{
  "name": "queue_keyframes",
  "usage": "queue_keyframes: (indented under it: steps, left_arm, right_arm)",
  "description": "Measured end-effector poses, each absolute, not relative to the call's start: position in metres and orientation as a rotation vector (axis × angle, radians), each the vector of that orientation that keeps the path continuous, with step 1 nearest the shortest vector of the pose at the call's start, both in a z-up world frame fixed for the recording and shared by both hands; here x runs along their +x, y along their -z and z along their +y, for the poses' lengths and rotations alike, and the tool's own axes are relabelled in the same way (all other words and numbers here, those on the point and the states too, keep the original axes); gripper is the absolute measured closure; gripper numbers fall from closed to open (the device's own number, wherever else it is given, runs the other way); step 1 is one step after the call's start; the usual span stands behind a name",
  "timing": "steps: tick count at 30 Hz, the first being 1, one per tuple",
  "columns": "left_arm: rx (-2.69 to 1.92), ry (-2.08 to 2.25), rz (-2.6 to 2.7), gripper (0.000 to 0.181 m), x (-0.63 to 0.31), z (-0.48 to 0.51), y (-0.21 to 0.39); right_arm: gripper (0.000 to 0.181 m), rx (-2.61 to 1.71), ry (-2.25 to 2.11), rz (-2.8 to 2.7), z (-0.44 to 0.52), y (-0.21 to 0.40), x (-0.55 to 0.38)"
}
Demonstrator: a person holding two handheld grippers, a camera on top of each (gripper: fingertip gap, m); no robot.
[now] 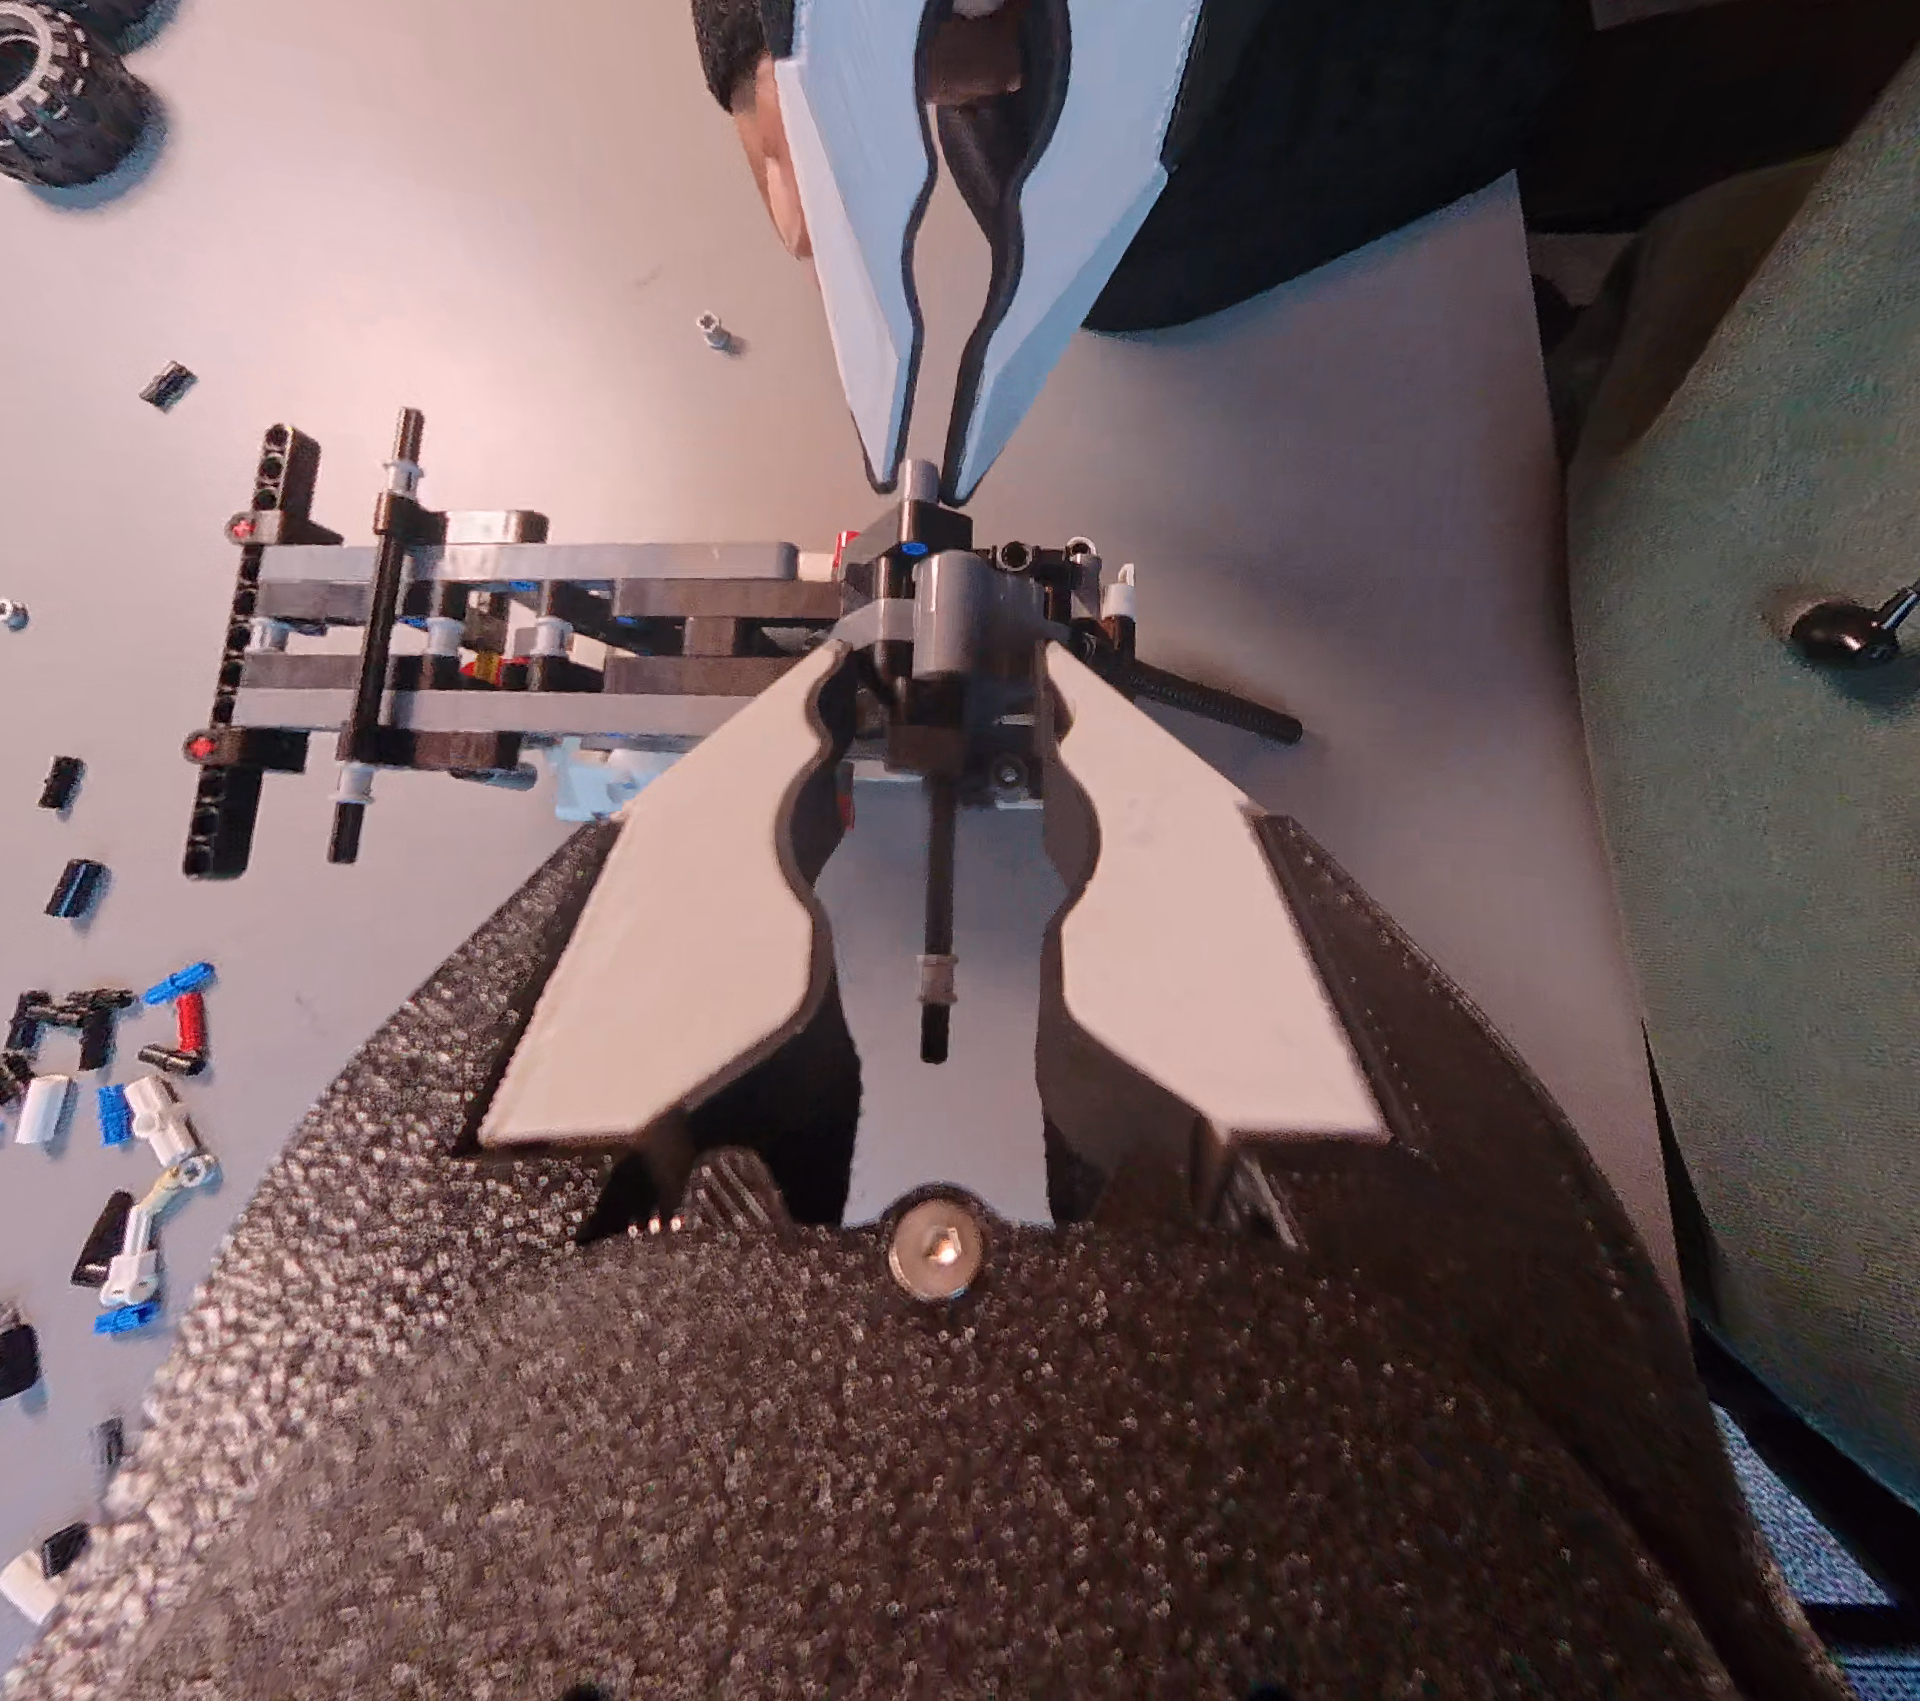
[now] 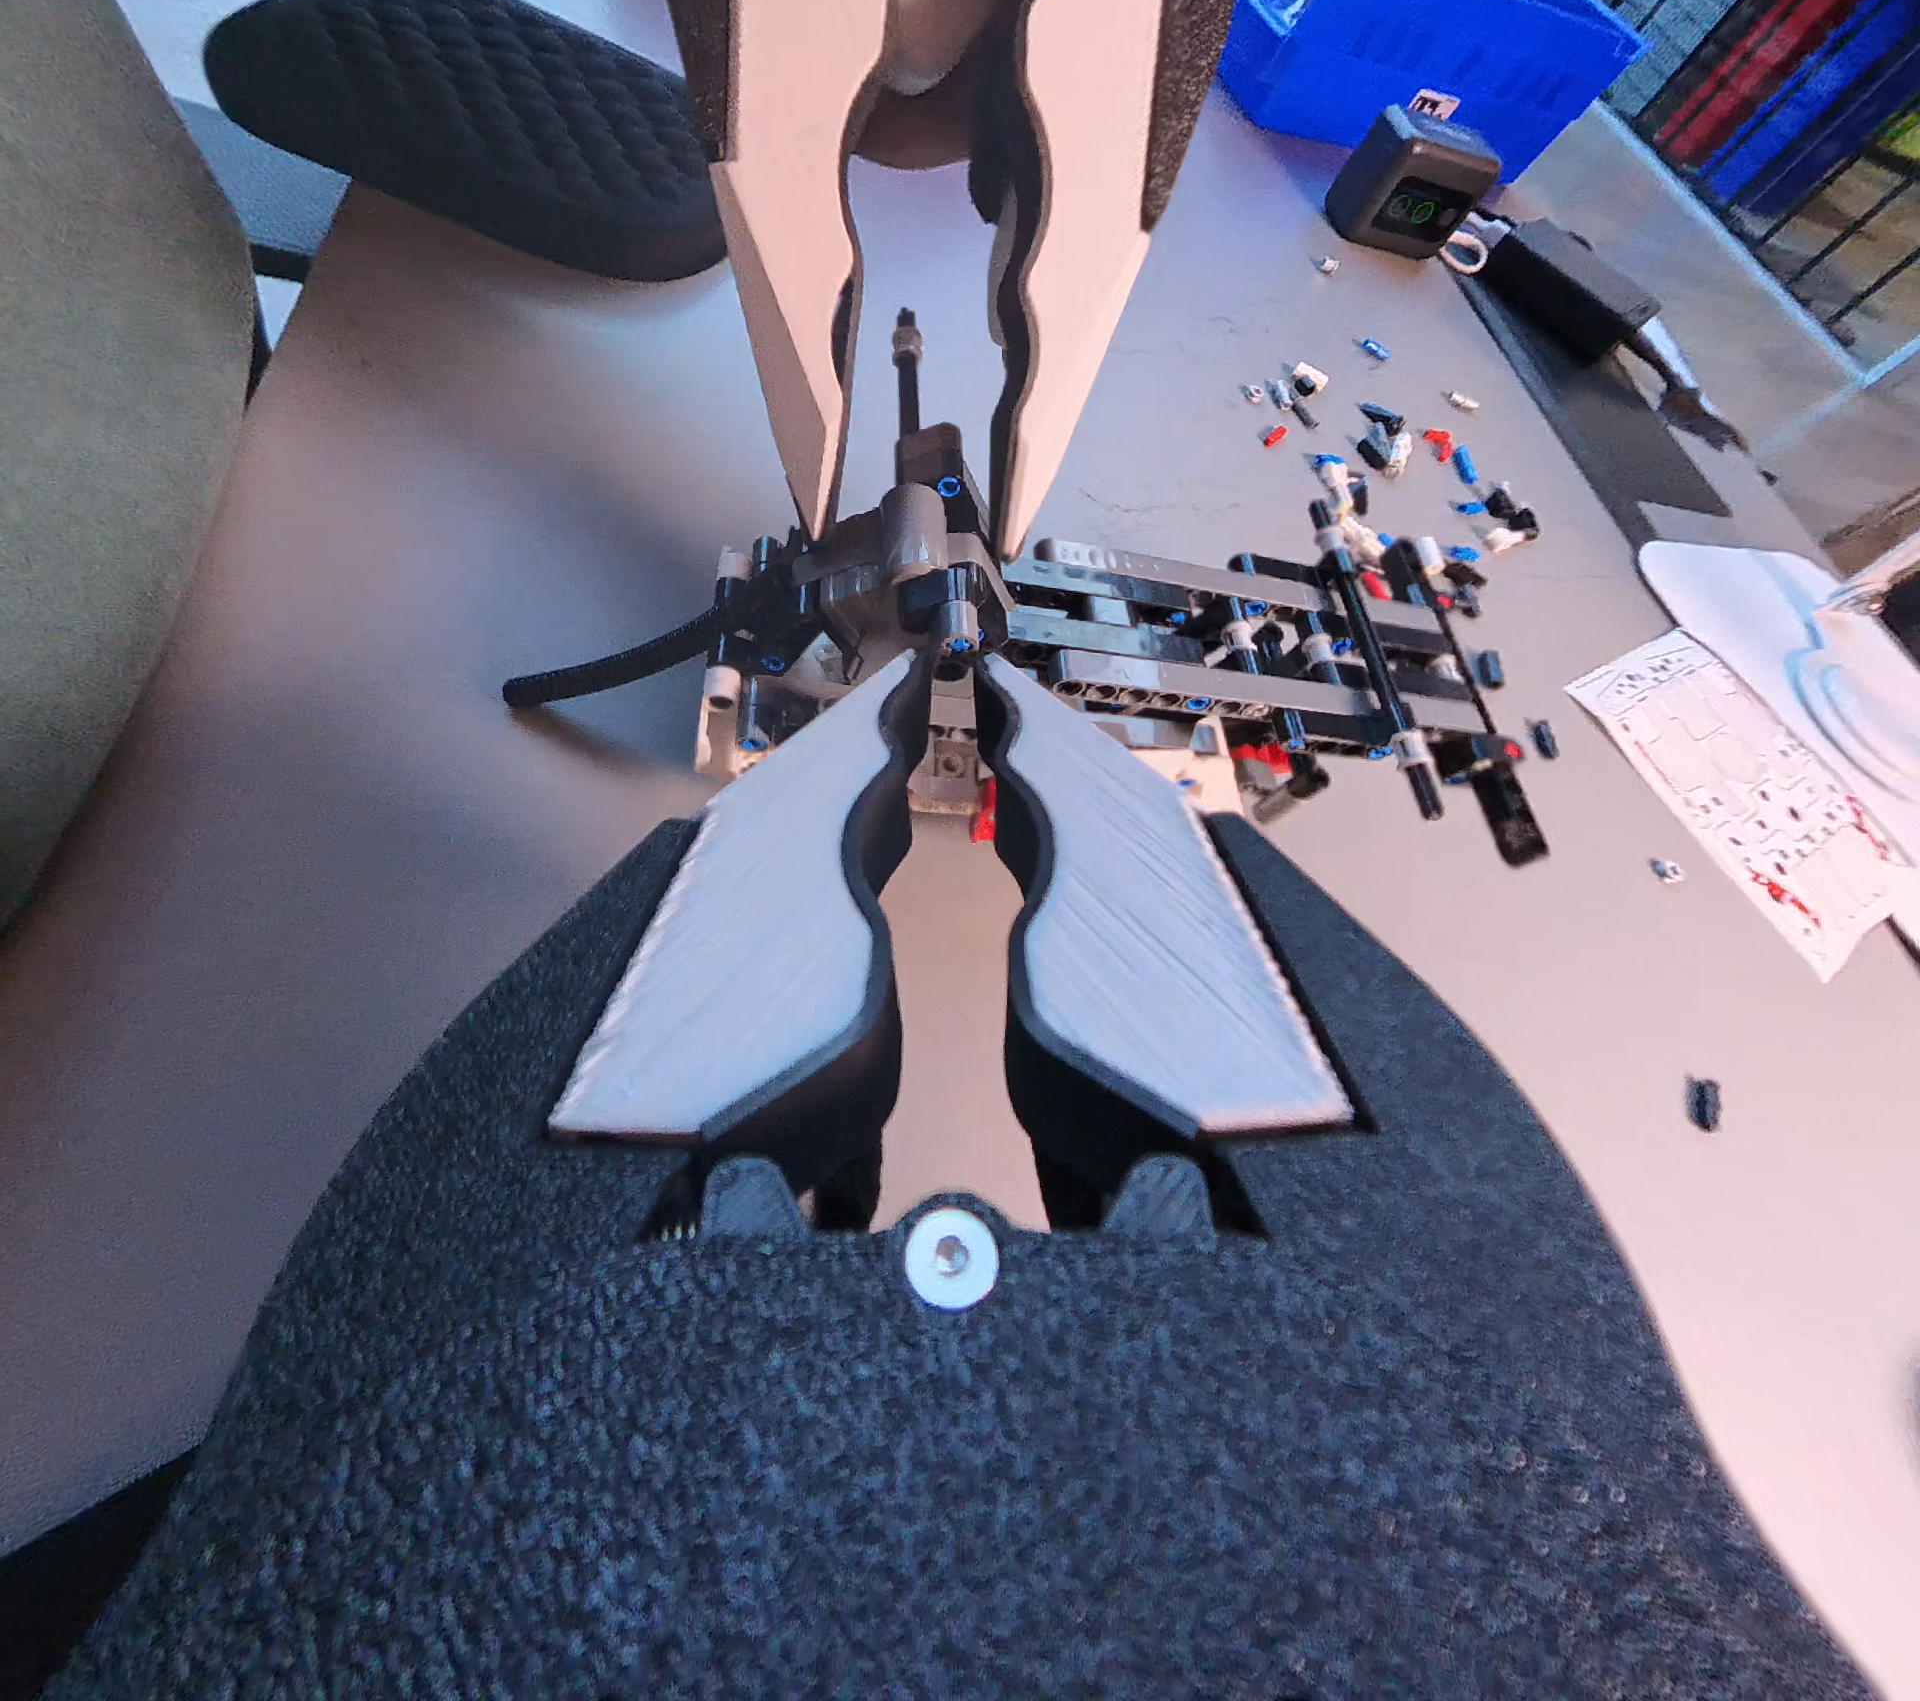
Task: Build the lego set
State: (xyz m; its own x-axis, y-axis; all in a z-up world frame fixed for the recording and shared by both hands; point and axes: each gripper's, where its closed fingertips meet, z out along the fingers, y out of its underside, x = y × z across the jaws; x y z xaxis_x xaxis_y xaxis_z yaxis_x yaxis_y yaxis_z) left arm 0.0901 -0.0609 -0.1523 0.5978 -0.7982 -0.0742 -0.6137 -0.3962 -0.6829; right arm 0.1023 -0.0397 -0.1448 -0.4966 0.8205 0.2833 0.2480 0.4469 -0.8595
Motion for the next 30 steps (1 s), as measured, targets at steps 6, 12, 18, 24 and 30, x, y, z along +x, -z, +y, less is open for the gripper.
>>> queue_keyframes:
  steps: [6,12,18,24,30]
  left_arm:
    - [-2.143,0.353,1.075,0.152,0.091,-0.06,0.152]
    - [-2.128,0.32,1.088,0.153,0.092,-0.061,0.151]
    - [-2.115,0.287,1.083,0.154,0.091,-0.059,0.15]
    - [-2.091,0.314,1.08,0.154,0.095,-0.056,0.15]
    - [-2.07,0.326,1.07,0.155,0.093,-0.057,0.148]
  right_arm:
    - [0.176,-1.127,-1.221,-2.016,-0.04,0.145,0.104]
    - [0.176,-1.541,-1.647,-1.993,-0.045,0.145,0.107]
    - [0.175,-1.977,-2.125,-1.708,-0.045,0.138,0.107]
    - [0.167,-1.681,-1.836,-1.833,-0.034,0.141,0.111]
    - [0.155,-1.211,-1.343,-1.948,-0.028,0.136,0.115]
